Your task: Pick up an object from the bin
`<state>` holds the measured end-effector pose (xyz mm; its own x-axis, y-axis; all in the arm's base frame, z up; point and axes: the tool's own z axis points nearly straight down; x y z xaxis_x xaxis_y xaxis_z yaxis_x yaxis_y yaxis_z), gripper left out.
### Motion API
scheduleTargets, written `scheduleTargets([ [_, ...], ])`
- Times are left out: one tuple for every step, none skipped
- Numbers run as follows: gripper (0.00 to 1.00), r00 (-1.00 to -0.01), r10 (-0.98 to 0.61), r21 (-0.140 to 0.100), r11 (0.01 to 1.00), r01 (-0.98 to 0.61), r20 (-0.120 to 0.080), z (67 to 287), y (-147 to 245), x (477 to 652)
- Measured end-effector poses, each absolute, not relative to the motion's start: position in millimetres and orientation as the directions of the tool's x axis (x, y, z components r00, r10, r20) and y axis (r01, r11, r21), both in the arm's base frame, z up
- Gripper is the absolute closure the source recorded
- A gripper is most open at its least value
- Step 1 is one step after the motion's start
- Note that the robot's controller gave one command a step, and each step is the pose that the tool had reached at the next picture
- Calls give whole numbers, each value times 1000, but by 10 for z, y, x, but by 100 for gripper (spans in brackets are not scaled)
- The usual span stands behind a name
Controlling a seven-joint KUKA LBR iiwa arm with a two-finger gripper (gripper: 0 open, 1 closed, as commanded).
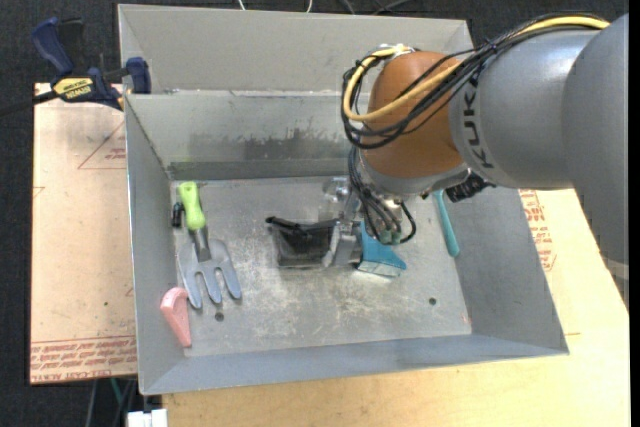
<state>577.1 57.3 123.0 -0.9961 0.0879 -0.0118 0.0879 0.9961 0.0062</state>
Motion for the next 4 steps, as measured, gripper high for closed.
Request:
scheduleTargets([
  [100,-989,-144,1,990,-144,-20,766,993,5827],
  [100,-990,-143,1,990,-143,-20,765,991,5828],
  [100,-993,-118,7,993,-118,-21,762,919,5936],
  [100,-987,-160,2,987,-160,-31,769,931,5960],
])
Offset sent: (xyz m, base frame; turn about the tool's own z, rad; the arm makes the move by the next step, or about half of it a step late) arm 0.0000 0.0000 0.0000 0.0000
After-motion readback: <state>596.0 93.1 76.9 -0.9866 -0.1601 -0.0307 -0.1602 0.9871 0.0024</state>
